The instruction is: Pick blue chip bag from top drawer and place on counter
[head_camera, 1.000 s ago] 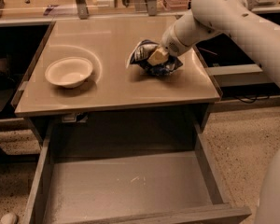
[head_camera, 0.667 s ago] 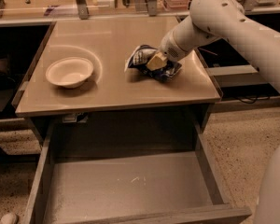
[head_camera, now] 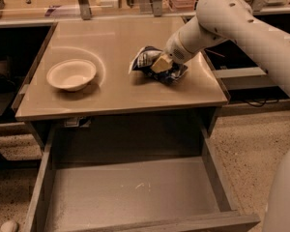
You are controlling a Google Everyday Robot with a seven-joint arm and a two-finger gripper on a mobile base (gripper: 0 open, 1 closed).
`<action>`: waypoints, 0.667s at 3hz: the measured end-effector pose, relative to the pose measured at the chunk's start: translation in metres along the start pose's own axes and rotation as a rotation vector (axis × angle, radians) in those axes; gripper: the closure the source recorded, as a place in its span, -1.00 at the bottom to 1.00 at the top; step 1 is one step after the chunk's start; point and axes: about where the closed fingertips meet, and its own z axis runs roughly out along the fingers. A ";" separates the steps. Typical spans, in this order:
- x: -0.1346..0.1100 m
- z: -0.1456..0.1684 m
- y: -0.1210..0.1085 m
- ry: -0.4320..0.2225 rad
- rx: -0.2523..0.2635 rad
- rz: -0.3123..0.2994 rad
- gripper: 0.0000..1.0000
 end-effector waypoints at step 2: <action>0.000 0.000 0.000 0.000 0.000 0.000 -0.75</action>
Offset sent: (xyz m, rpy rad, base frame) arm 0.0000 0.0000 0.0000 0.0000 0.0001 0.0000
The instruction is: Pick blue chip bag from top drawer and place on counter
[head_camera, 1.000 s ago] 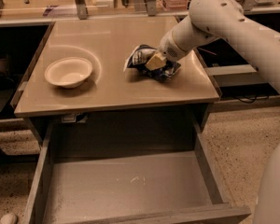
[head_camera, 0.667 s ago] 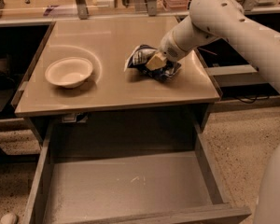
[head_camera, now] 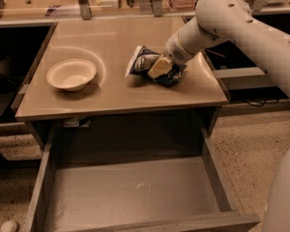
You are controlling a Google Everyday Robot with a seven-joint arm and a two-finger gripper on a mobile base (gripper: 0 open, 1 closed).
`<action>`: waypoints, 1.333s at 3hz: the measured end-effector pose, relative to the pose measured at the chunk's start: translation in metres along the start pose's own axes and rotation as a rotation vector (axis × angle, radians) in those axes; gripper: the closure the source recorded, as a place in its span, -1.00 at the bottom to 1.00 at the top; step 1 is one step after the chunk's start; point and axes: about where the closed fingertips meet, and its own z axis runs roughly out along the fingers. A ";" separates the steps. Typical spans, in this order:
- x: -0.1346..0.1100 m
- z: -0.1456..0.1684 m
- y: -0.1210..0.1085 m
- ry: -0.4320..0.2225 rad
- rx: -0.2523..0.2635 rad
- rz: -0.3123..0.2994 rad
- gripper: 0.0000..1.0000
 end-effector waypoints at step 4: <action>-0.037 -0.038 -0.016 0.120 0.164 -0.086 -1.00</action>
Offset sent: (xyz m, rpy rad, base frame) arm 0.0000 0.0000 0.0000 0.0000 0.0001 0.0000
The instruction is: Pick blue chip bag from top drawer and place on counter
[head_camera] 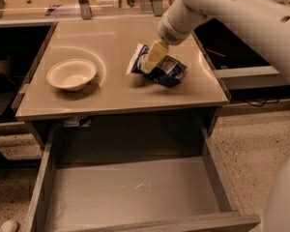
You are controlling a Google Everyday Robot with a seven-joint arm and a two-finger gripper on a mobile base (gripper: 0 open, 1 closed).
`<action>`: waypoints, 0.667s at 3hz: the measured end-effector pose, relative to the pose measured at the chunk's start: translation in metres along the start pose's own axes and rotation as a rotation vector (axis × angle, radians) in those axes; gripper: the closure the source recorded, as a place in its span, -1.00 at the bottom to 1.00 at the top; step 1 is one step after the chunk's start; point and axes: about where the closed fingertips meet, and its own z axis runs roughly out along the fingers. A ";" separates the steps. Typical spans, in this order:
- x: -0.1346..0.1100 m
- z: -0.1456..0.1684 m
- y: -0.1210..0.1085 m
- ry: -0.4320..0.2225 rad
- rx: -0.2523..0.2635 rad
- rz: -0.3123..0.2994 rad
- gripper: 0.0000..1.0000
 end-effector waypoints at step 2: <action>-0.020 -0.136 0.023 0.242 0.255 0.025 -1.00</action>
Offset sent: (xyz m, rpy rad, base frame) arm -0.1946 -0.1629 0.3298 -0.4943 -0.4821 -0.7978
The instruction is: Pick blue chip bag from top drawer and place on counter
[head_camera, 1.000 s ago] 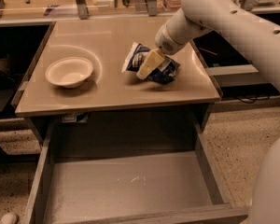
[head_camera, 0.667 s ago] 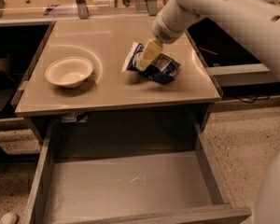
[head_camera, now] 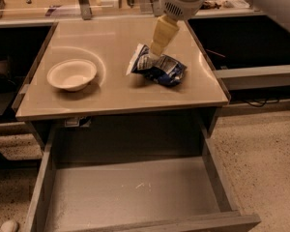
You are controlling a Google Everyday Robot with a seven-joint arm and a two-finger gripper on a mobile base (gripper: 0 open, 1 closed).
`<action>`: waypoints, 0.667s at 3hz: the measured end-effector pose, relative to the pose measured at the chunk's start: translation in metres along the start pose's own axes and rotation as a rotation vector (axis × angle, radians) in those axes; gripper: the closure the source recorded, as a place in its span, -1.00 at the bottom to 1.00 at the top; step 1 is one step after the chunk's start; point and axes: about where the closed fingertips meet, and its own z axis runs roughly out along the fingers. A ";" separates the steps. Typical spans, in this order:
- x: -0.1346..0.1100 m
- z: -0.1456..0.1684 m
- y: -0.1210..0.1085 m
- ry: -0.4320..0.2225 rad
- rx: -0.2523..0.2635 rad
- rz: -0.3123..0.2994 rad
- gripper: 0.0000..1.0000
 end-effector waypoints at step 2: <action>0.033 -0.052 -0.022 0.058 0.097 0.083 -1.00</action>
Offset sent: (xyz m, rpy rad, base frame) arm -0.0291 -0.0385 0.0398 -0.0204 -0.0510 -0.1210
